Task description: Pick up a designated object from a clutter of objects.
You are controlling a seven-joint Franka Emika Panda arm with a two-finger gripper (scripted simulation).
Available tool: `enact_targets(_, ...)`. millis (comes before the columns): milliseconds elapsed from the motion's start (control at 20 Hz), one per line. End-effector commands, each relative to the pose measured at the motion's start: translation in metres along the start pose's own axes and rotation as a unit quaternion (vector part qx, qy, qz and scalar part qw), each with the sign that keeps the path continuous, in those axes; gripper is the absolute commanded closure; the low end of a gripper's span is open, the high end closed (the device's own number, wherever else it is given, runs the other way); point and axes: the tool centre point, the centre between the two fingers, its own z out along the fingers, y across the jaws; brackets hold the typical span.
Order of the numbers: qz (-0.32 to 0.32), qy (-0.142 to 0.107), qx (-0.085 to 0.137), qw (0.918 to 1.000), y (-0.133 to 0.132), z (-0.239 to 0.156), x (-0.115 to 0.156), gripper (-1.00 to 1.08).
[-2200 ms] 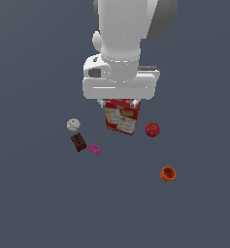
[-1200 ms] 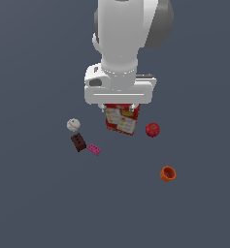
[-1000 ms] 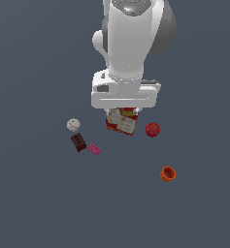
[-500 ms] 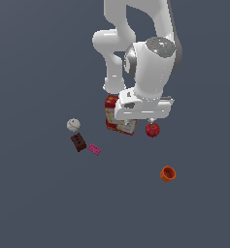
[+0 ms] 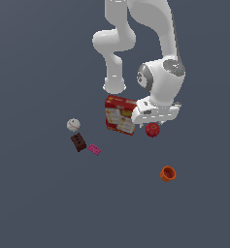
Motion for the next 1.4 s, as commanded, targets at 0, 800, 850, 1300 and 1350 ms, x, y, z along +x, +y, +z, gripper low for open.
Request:
enact_targets(0,-0.007,0.002,0.002,1.0,-0.015,0.012,-0.009,-0.92)
enact_targets(800,-0.022,0.004,0.008,0.9997,-0.041,0.038,-0.028,-0.92)
enact_targets(850,-0.022,0.004,0.008,0.9997,-0.041,0.041,-0.028,-0.92)
enact_targets(1300,-0.022,0.004,0.008,0.9997,-0.042,0.077,-0.029,-0.92)
enact_targets(1350,-0.022,0.004,0.008,0.9997,-0.042,0.08,-0.029,-0.92)
